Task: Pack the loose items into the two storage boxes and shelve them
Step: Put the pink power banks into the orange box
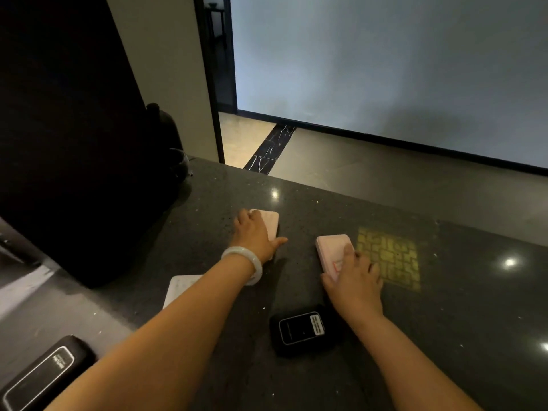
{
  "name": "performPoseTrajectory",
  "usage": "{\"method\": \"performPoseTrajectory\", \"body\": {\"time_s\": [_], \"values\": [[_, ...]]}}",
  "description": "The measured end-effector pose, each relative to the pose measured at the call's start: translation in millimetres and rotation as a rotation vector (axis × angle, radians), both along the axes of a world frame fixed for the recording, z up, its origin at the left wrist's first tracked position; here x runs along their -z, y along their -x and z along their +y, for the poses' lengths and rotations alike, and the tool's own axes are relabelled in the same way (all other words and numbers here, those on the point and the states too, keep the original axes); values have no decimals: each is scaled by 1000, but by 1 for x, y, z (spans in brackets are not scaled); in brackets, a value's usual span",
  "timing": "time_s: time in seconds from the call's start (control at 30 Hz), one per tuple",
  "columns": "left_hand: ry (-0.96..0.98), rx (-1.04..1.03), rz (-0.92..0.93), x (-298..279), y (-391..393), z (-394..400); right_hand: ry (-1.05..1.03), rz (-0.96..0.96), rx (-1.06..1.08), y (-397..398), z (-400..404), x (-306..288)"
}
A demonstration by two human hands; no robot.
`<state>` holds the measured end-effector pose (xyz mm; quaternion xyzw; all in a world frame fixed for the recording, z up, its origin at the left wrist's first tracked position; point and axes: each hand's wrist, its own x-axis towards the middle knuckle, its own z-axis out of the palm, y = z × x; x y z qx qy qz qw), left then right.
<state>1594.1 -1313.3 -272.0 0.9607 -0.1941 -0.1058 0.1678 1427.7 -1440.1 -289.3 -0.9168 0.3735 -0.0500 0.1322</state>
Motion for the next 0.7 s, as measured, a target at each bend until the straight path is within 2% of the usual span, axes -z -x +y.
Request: {"method": "performPoseTrajectory", "body": {"time_s": [0.07, 0.13, 0.2, 0.27, 0.5, 0.7], "values": [[-32, -118, 51, 5, -3, -12, -21, -33, -1, 2, -2, 2], [-103, -137, -12, 14, -2, -17, -36, -62, -4, 6, -1, 5], [-137, -115, -128, 21, 1, -16, -38, -70, 1, 9, 1, 10], [-127, -72, -167, 25, 4, -13, -21, -72, 10, 9, 4, 11], [-53, 56, -141, 25, 36, 22, -60, -26, 11, 38, 2, -3], [-138, 99, -86, 5, 73, 51, -145, 49, 129, 107, 12, -17]]}}
